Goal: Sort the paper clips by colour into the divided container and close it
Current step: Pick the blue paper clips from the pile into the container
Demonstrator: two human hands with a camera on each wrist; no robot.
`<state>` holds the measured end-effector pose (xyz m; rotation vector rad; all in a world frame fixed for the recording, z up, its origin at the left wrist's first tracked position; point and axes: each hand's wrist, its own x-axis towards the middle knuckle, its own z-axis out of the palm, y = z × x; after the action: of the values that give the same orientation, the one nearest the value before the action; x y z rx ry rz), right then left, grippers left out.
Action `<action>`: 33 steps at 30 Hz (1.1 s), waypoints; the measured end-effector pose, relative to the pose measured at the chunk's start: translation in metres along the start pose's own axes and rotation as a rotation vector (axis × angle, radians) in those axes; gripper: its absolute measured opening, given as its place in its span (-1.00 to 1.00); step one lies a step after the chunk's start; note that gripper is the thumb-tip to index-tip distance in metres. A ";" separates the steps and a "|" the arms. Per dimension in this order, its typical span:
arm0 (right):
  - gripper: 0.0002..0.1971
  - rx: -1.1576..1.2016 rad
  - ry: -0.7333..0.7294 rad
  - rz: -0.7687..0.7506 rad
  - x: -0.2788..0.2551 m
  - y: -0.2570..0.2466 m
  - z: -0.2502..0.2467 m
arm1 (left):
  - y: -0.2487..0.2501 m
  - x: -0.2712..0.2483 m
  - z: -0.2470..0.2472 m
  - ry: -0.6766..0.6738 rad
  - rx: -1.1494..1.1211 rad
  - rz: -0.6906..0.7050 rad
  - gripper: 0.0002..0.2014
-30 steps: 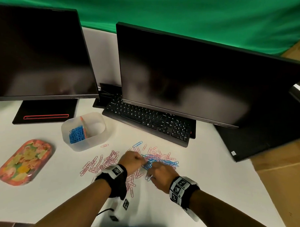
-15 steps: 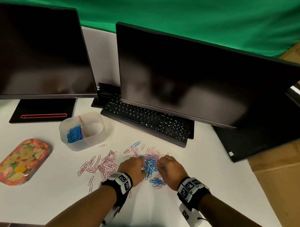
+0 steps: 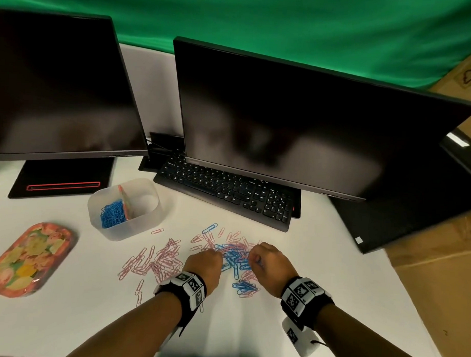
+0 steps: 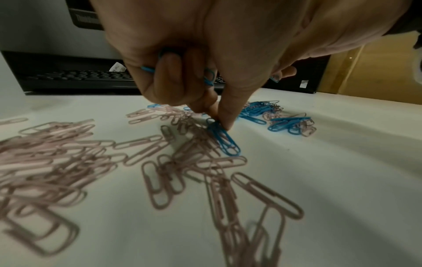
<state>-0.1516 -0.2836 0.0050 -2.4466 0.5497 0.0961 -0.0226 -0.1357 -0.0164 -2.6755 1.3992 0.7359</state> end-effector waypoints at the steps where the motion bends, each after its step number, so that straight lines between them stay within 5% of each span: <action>1: -0.90 -0.003 -0.001 -0.001 0.001 -0.001 0.000 | -0.001 0.000 0.001 -0.009 -0.006 0.000 -0.78; 8: -0.91 0.016 0.008 -0.015 0.009 -0.008 -0.002 | -0.013 -0.007 -0.002 0.056 -0.200 0.023 -0.86; 11: -0.92 0.057 0.020 -0.002 0.015 -0.013 -0.006 | -0.021 -0.009 -0.008 0.106 -0.397 -0.004 -0.96; 20: -0.74 0.486 -0.012 0.206 0.062 -0.060 -0.004 | -0.064 -0.022 -0.040 0.165 -1.116 -0.142 -0.79; 26: -0.73 0.630 -0.086 0.173 0.098 -0.114 0.003 | -0.101 -0.035 -0.050 0.154 -1.135 -0.198 -0.95; 33: -0.77 0.605 -0.085 0.223 0.101 -0.117 0.005 | -0.108 -0.041 -0.052 0.190 -1.004 -0.239 -0.88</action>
<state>-0.0115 -0.2331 0.0467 -1.7836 0.6953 0.1061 0.0631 -0.0528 0.0268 -3.6164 0.7860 1.4925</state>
